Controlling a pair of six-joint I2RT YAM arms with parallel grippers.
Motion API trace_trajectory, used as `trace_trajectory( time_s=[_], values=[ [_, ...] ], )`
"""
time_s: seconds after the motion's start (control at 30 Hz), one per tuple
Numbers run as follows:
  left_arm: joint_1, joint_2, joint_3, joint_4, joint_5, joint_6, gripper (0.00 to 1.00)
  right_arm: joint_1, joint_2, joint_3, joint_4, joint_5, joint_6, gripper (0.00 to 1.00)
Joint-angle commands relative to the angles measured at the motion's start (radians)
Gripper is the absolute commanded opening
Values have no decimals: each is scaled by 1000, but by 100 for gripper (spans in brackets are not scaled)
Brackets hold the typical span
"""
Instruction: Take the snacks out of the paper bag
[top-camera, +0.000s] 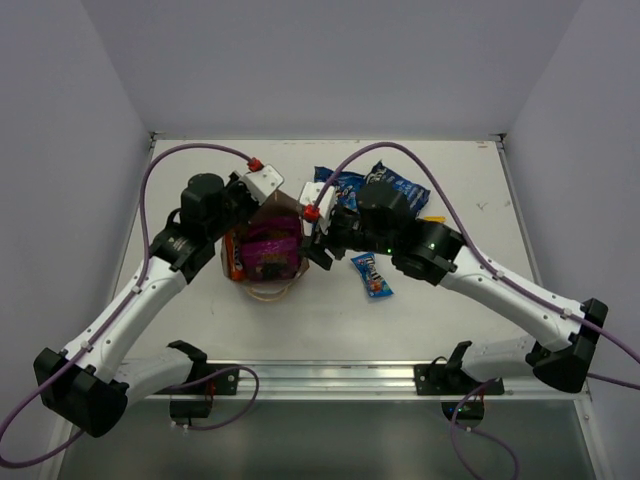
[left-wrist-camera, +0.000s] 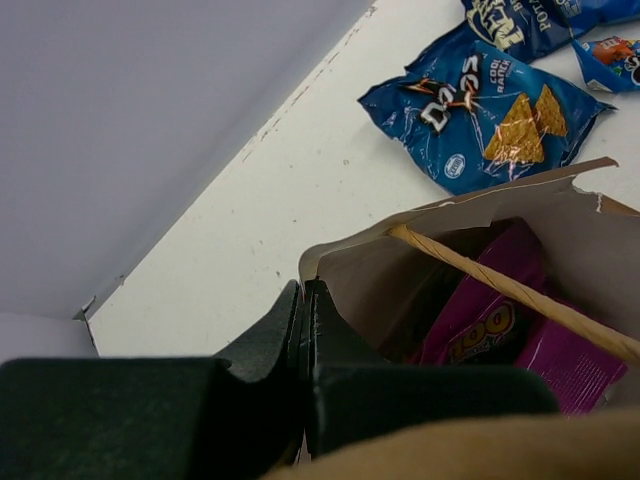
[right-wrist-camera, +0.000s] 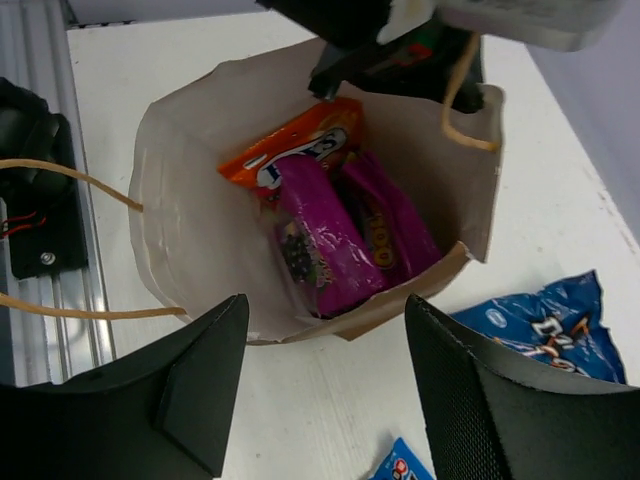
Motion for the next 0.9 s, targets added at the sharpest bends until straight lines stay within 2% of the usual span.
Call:
trace_trajectory(
  time_s=[0.0, 0.3, 0.57, 0.87],
  values=[
    [-1, -50, 99, 235, -4, -7, 0, 13, 49, -3, 38, -65, -31, 66],
    [-1, -171, 1, 132, 31, -94, 0, 128, 167, 0, 75, 20, -97, 57],
    [-1, -260, -45, 35, 79, -201, 0, 207, 248, -4, 77, 128, -149, 57],
    [-1, -314, -99, 26, 116, -254, 0, 207, 325, -73, 205, 209, -238, 61]
  ],
)
